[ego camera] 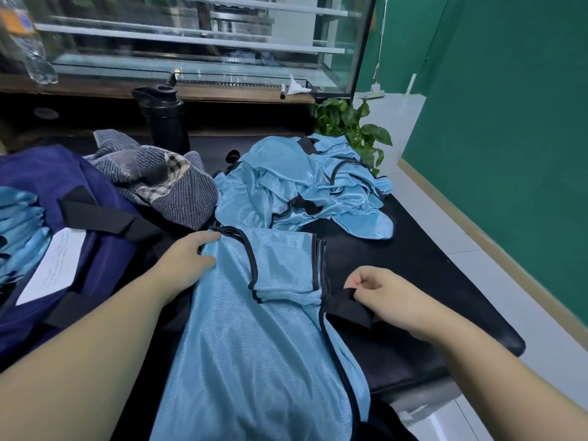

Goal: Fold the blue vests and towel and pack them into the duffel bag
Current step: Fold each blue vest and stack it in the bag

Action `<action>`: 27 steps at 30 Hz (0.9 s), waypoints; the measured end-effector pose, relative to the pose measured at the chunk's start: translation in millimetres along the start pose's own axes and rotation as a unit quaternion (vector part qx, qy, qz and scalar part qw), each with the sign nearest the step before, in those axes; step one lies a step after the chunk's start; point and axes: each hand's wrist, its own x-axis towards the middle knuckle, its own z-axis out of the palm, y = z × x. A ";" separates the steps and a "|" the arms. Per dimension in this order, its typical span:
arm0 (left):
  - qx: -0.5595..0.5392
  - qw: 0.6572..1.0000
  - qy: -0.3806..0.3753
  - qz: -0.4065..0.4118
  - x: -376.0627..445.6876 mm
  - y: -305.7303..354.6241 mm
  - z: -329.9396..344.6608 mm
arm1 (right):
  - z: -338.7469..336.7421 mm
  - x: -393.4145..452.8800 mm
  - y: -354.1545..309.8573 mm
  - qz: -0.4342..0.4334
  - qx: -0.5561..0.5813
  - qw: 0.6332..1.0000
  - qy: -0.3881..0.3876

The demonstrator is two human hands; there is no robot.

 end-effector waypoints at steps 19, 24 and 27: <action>0.013 1.000 -0.005 -0.008 -3.0 3.1 -0.2 | -4.5 5.8 1.8 0.015 -0.239 0.964 0.112; 0.011 1.000 -0.006 -0.013 -5.2 5.8 -0.8 | 14.6 10.9 -24.8 -0.072 -0.229 0.956 0.167; -0.003 1.000 -0.001 -0.022 -6.1 6.3 -2.0 | 18.2 34.9 -36.0 -0.049 -0.162 0.974 0.147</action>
